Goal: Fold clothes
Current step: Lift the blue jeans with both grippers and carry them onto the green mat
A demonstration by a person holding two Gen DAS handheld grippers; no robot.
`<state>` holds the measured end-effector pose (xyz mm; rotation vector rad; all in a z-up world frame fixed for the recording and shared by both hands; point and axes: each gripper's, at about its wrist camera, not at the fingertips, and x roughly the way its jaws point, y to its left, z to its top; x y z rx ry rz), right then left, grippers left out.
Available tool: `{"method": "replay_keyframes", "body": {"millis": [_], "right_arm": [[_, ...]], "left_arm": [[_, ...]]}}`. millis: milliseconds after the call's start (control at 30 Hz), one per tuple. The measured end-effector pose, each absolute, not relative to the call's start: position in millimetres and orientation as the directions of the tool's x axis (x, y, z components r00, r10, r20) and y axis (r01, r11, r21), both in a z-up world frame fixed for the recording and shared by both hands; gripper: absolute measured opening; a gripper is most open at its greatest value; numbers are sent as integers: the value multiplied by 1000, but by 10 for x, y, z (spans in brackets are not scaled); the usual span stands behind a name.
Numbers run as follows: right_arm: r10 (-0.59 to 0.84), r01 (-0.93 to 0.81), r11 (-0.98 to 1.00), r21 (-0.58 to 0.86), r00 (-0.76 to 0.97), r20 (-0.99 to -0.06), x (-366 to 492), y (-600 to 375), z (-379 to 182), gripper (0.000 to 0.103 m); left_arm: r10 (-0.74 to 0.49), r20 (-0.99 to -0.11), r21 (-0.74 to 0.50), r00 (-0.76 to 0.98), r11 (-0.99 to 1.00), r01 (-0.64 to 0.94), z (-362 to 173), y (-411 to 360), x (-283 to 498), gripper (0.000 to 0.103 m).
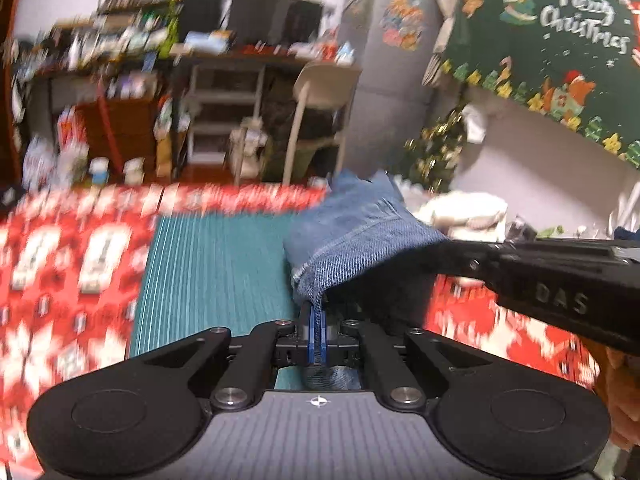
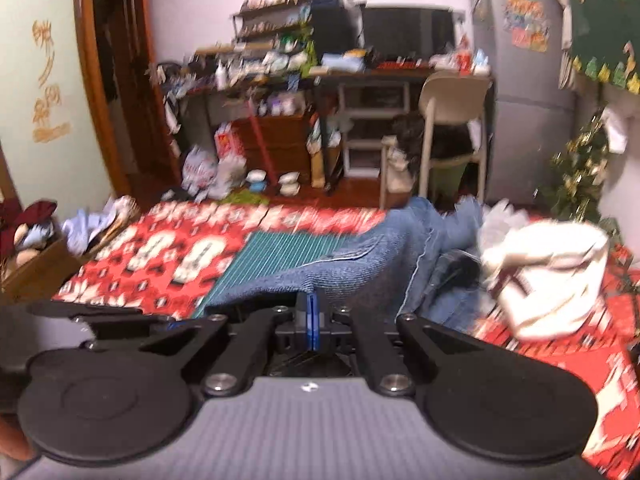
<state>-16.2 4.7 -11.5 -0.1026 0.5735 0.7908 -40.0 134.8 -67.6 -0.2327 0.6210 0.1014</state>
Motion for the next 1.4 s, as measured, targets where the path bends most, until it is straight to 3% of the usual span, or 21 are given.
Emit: {"method": "replay_keyframes", "body": {"millis": [267, 400, 567, 833, 1200, 1400], "right_arm": [[652, -729, 667, 156, 469, -596, -459, 127, -558, 1], [645, -721, 673, 165, 464, -607, -354, 138, -690, 6], [636, -711, 684, 164, 471, -612, -258, 60, -739, 25], [607, -670, 720, 179, 485, -629, -203, -245, -781, 39], [596, -602, 758, 252, 480, -644, -67, -453, -920, 44], [584, -588, 770, 247, 495, -643, -68, -480, -911, 47]], "left_arm": [[29, -634, -243, 772, 941, -236, -940, 1600, -697, 3], [47, -631, -225, 775, 944, -241, -972, 1598, -734, 3], [98, -596, -148, 797, 962, -229, -943, 1506, -800, 30], [139, -569, -1, 810, 986, -169, -938, 1305, -763, 46], [232, -511, 265, 828, 959, -105, -1034, 954, -620, 50], [227, -516, 259, 826, 961, -102, -1026, 979, -348, 48]]}}
